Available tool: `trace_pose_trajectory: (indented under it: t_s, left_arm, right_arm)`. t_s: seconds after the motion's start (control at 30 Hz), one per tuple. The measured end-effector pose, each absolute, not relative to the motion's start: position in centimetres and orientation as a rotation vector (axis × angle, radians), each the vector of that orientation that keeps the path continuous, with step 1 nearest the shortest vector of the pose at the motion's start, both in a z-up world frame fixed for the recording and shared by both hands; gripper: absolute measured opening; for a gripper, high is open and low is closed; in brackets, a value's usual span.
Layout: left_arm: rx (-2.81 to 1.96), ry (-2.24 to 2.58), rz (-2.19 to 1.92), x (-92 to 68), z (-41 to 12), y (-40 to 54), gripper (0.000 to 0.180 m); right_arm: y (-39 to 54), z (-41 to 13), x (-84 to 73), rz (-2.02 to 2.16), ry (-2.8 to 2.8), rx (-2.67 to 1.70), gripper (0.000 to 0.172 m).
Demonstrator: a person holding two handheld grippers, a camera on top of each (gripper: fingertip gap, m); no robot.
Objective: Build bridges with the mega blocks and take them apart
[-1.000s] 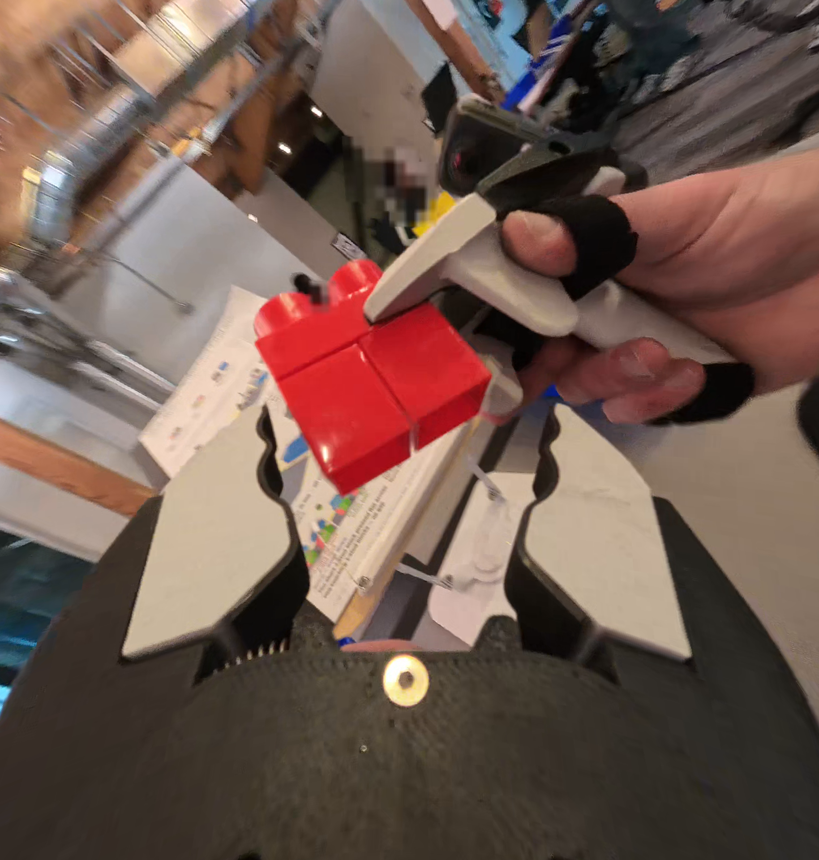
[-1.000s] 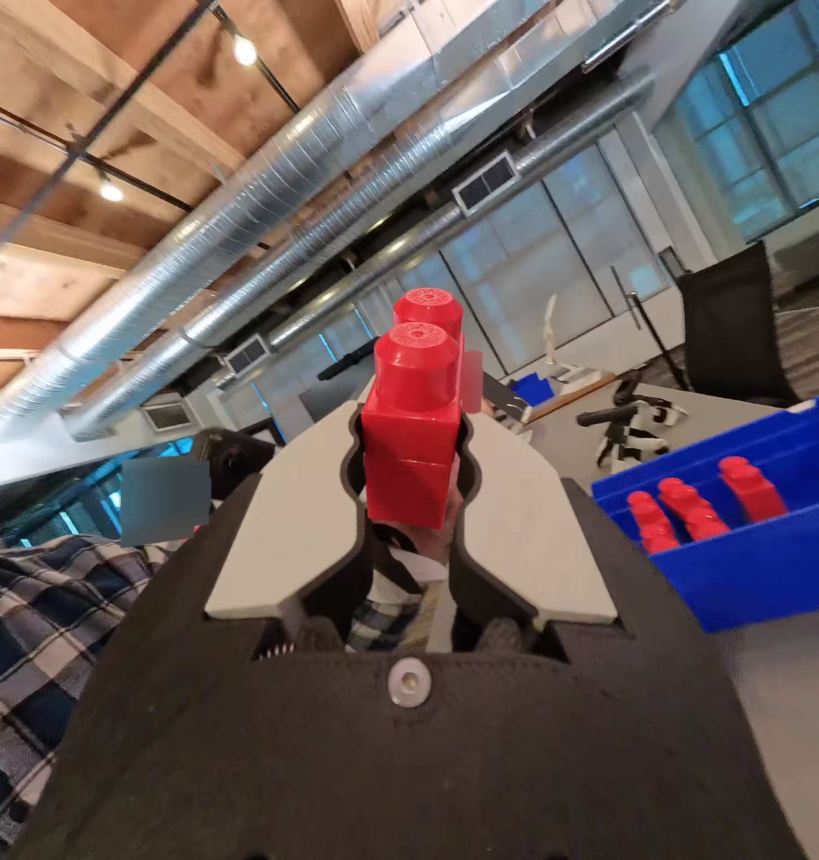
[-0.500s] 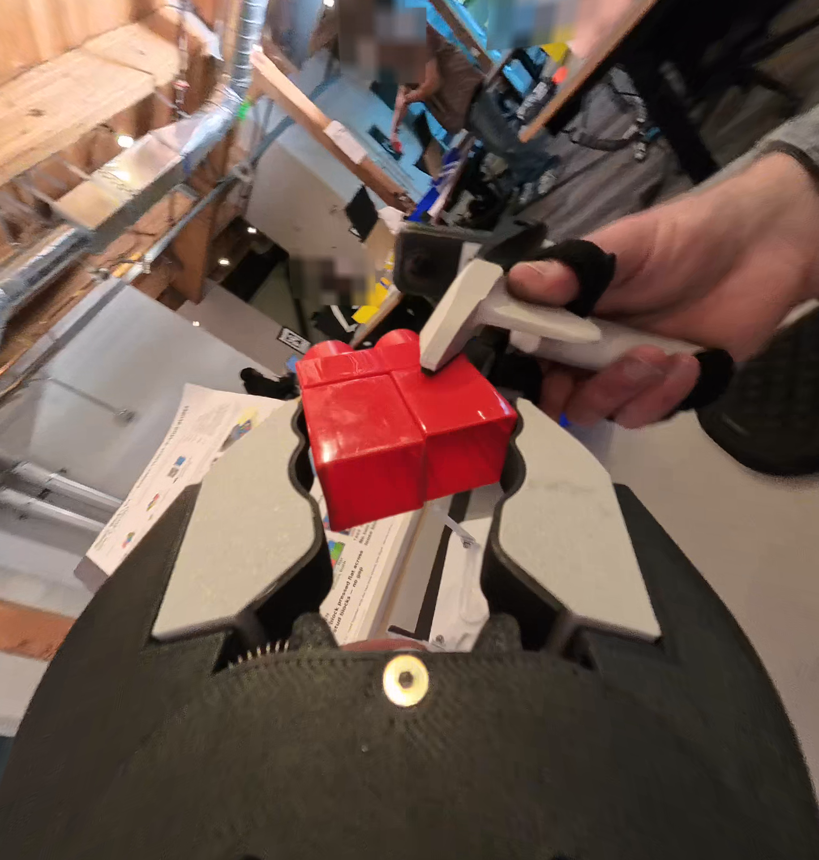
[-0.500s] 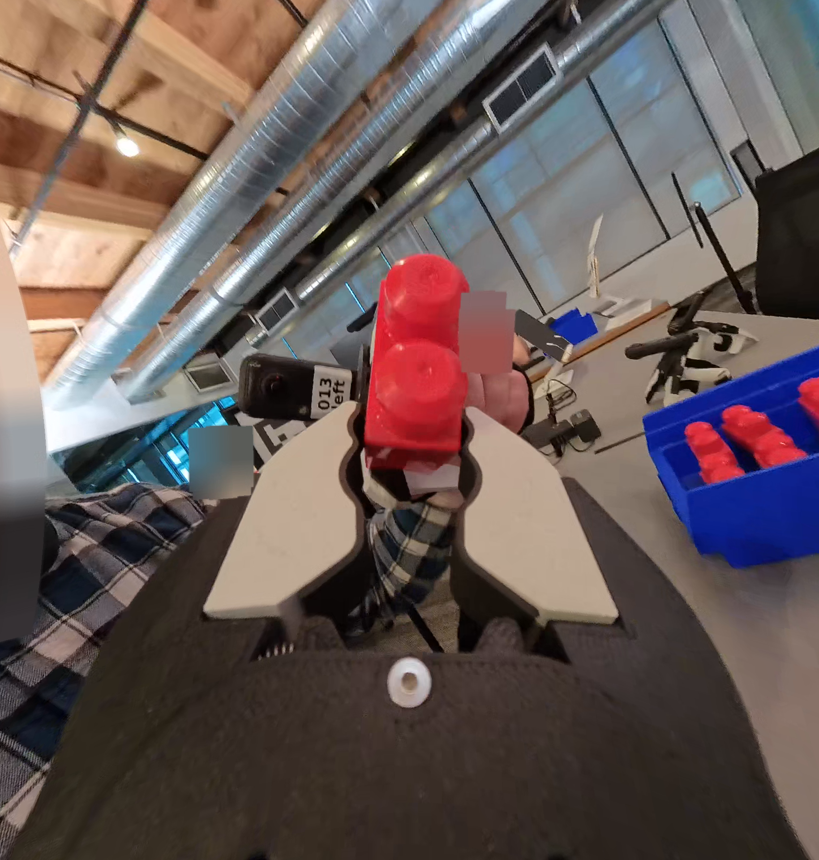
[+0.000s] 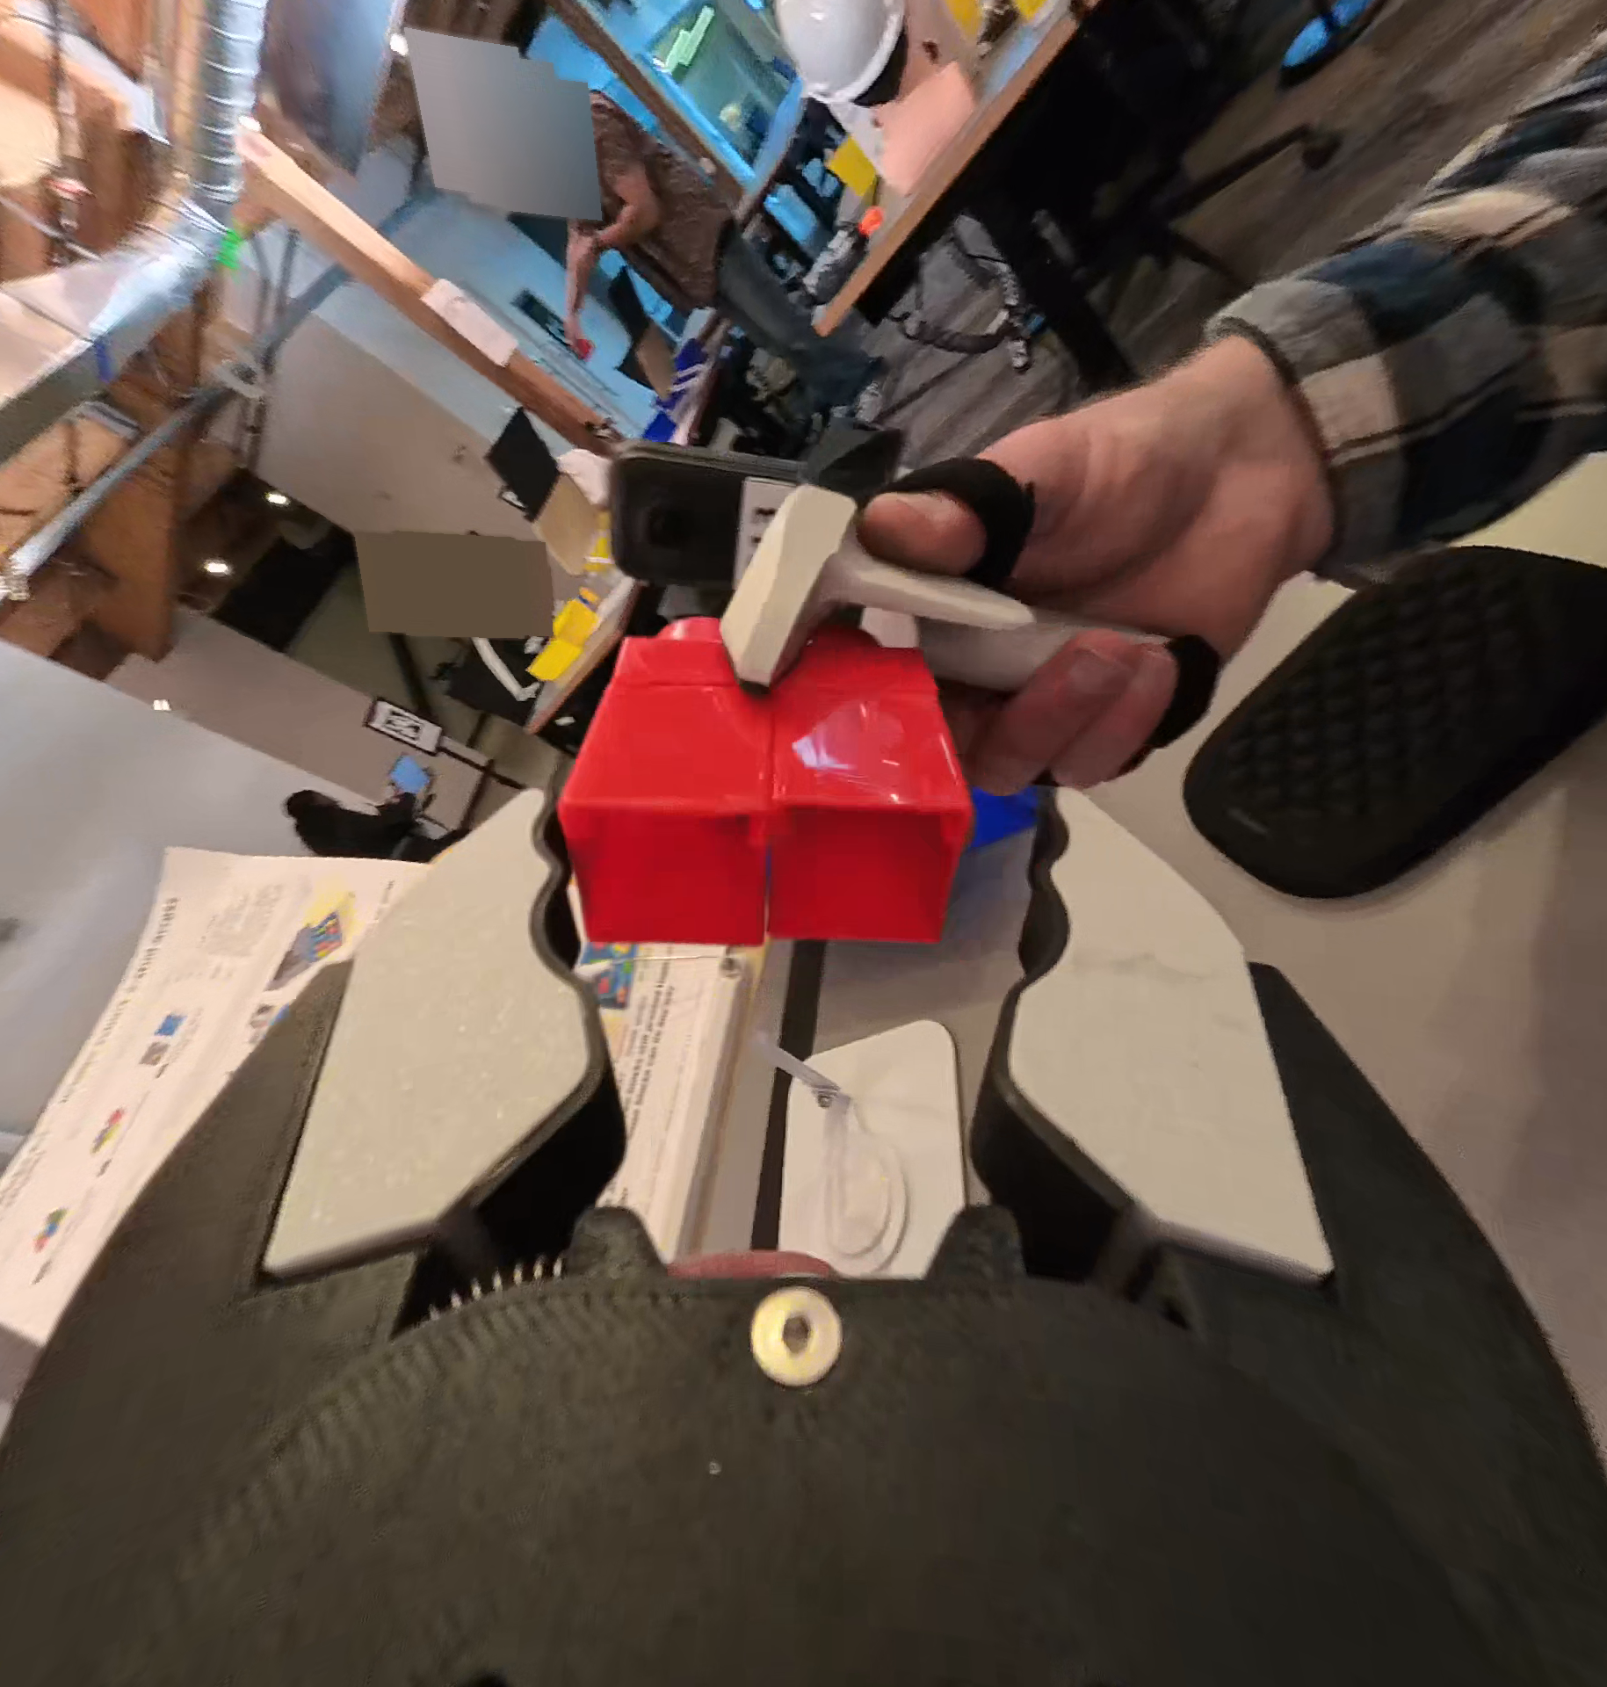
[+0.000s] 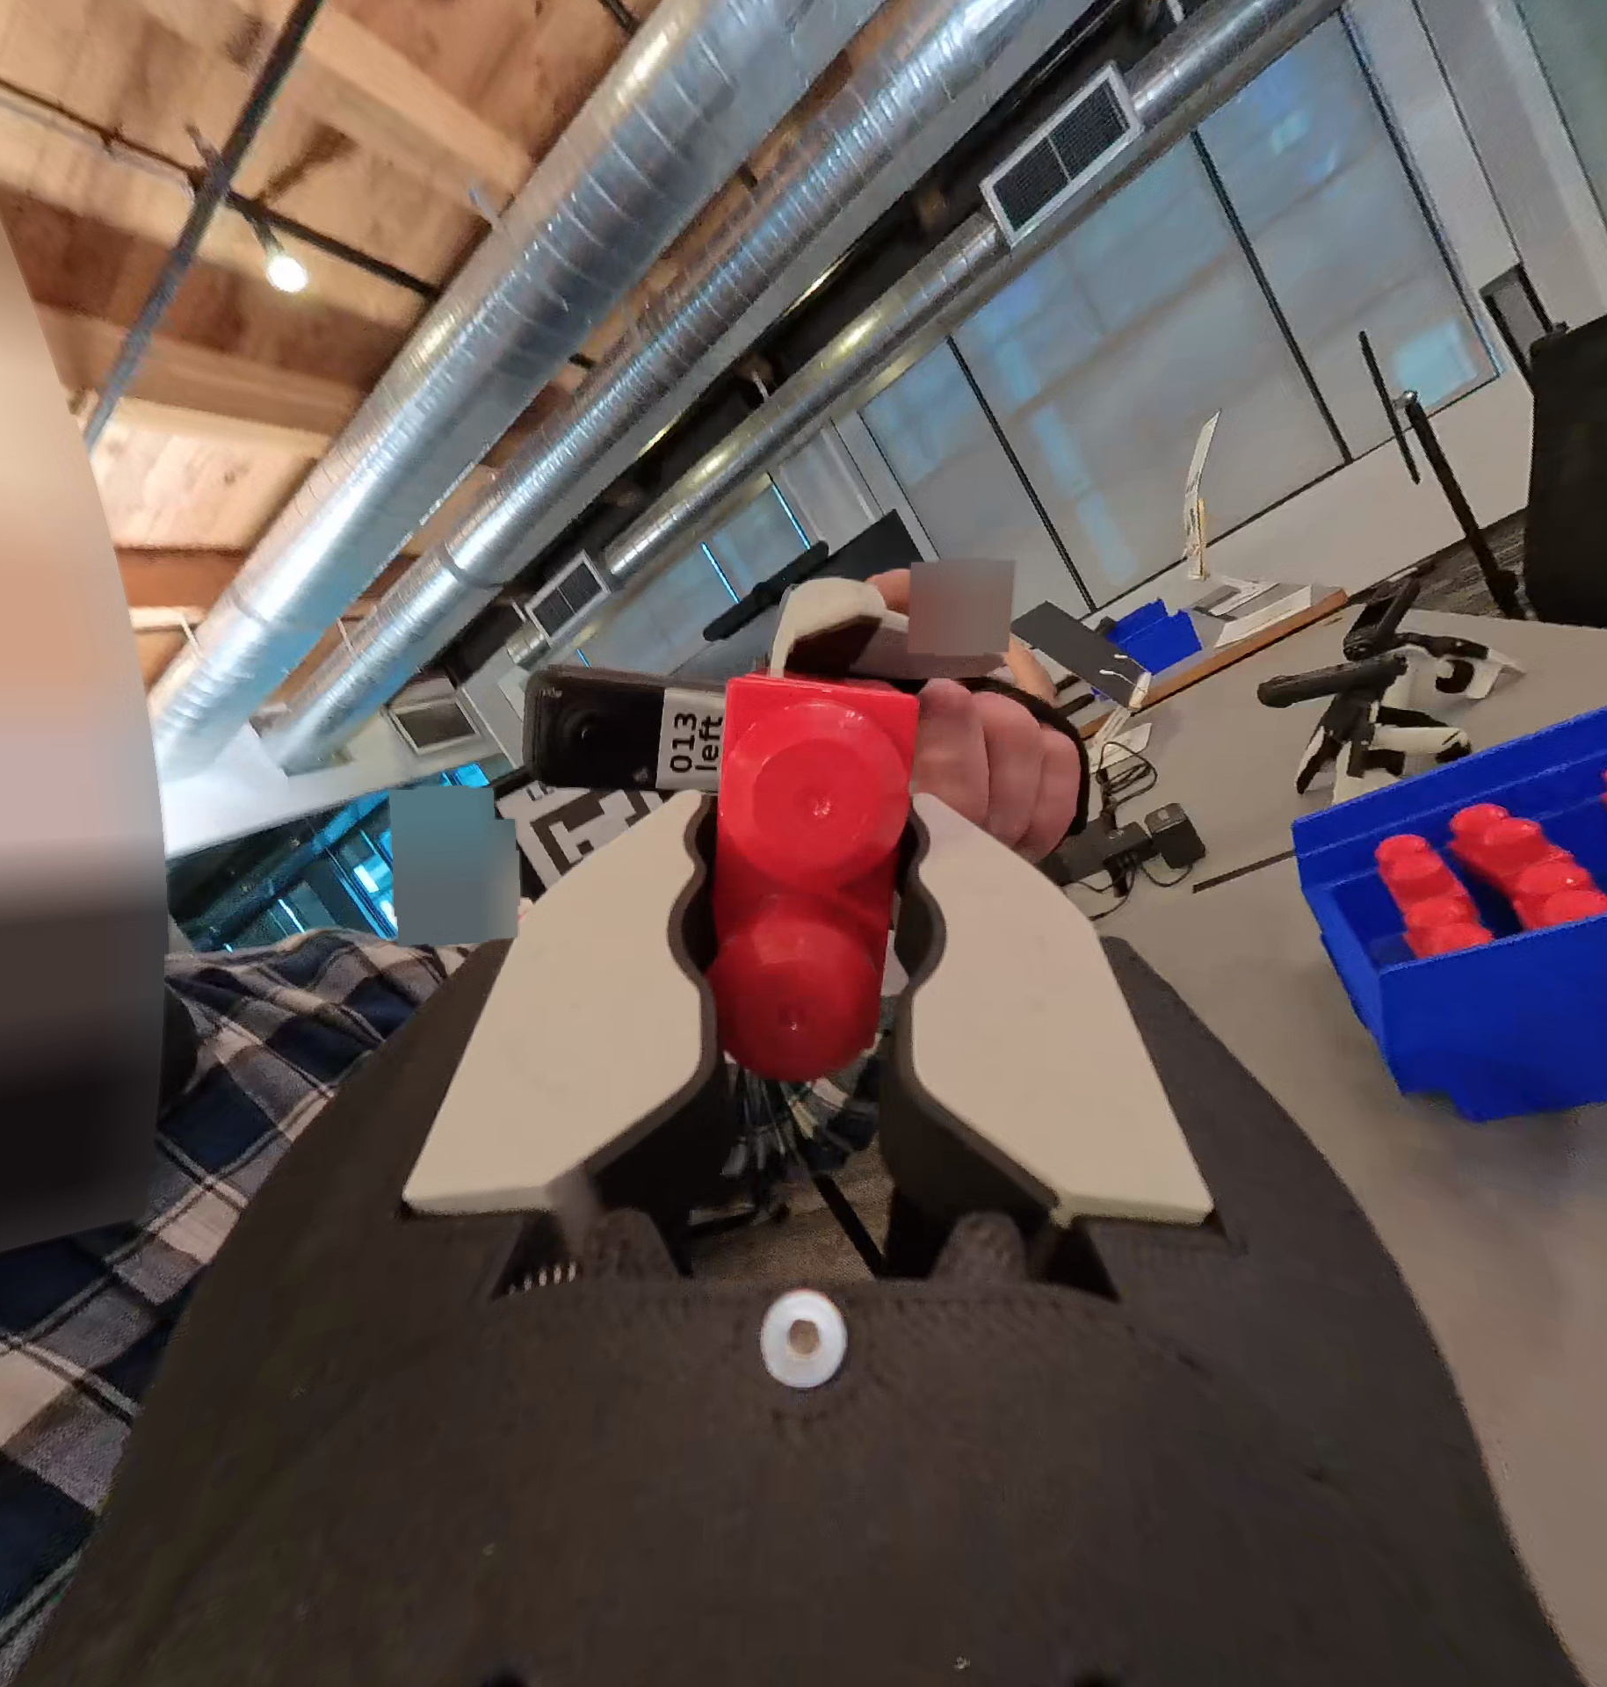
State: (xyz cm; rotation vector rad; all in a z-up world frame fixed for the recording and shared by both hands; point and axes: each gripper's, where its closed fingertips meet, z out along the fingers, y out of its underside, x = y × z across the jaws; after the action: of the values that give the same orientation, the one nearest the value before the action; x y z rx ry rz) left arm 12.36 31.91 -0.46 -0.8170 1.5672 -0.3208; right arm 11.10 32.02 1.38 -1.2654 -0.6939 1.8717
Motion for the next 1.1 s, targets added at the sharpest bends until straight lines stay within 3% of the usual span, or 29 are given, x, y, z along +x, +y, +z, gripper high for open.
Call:
trace_pose_trajectory:
  t_s: [0.1, 0.27, 0.9, 1.1]
  left_arm:
    - [-0.813, 1.538, -0.271, 12.8, -0.7, 32.0, 0.108]
    - [-0.783, 1.557, -0.238, 13.1, -1.3, 31.7, 0.089]
    - [-0.793, 1.556, -0.287, 11.6, -0.8, 30.0, 0.086]
    - [-0.870, 1.491, -0.245, 7.6, -0.5, 31.3, 0.087]
  right_arm:
    - [31.5, 0.5, 10.4, 1.872, -0.729, -1.296, 0.037]
    - [31.1, 0.2, 9.7, 1.862, -0.746, -1.302, 0.037]
    - [30.4, 0.8, 12.0, 1.841, -0.791, -1.339, 0.037]
    - [37.1, -2.4, 23.4, 1.294, -0.633, -1.614, 0.037]
